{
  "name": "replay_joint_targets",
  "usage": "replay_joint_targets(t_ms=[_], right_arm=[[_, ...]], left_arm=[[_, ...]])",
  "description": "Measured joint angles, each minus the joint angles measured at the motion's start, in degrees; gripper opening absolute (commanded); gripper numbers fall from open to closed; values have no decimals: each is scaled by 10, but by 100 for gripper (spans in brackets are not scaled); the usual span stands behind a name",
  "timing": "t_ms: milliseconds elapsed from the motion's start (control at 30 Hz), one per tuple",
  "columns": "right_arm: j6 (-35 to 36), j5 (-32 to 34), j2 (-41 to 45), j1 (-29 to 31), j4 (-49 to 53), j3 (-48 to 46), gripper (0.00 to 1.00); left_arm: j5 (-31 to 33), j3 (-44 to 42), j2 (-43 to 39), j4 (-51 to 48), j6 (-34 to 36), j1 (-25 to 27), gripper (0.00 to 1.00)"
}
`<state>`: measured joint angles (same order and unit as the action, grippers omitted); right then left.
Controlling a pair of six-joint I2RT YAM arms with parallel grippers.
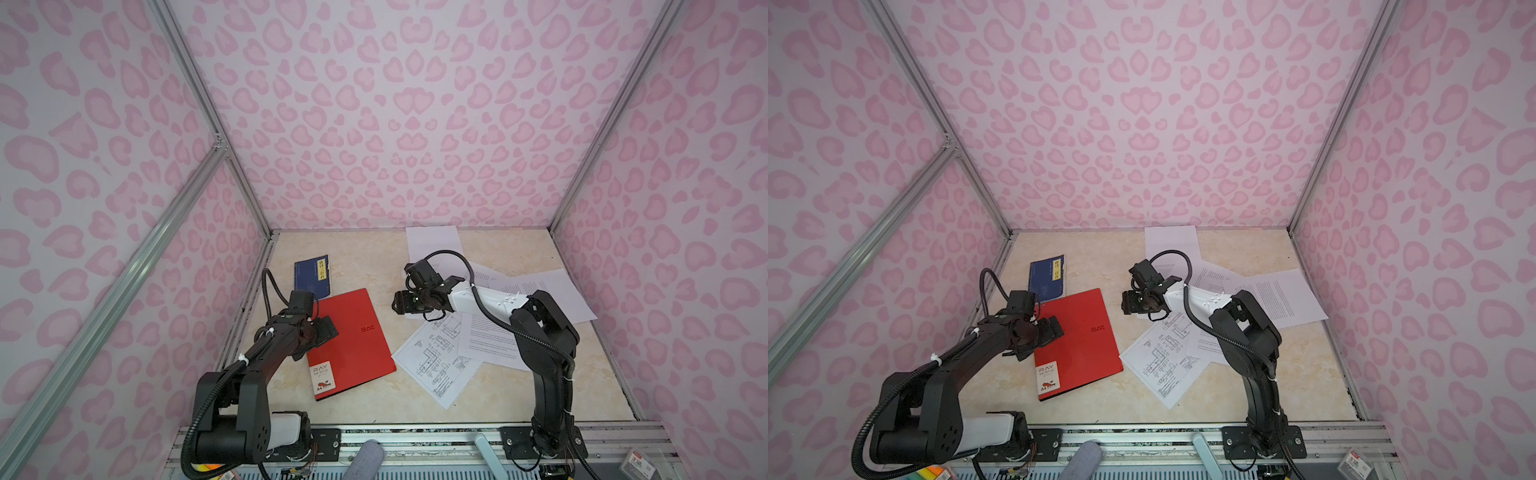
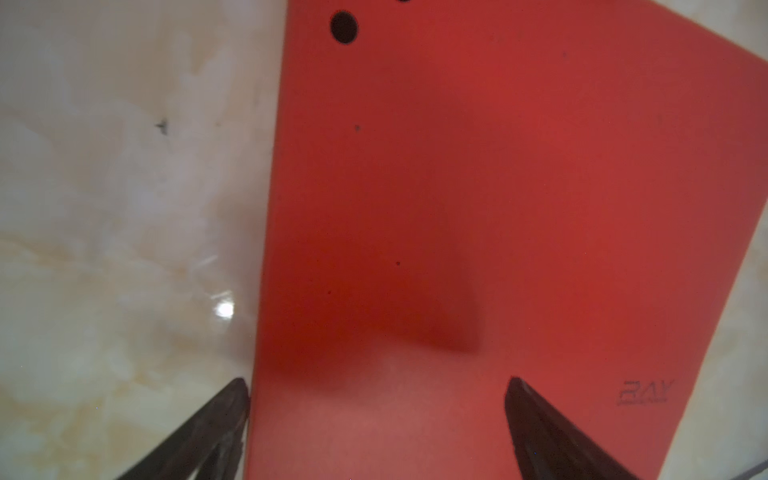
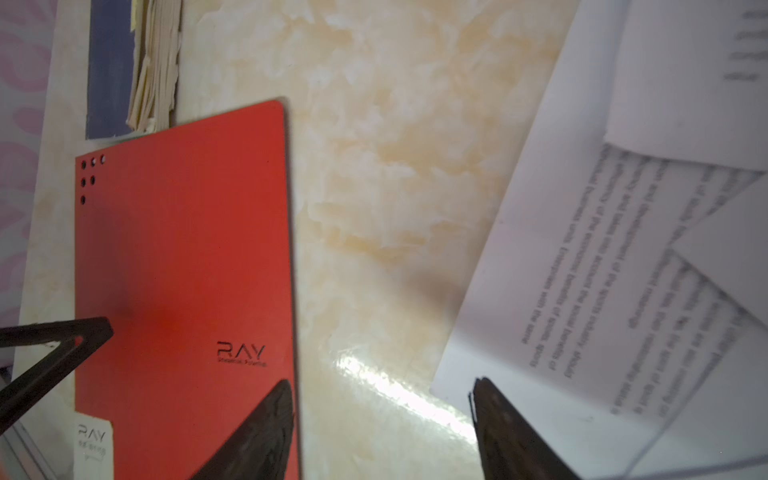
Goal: Put the files into the folder
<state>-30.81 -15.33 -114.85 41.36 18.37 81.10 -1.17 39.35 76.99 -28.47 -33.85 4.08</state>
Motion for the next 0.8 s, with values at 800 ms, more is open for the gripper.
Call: replay_joint_targets(t_ms=[800], right_arm=[[40,-104,75,-151,-95,-200,72]], left_arm=[[40,225,235,11,0,174,92]])
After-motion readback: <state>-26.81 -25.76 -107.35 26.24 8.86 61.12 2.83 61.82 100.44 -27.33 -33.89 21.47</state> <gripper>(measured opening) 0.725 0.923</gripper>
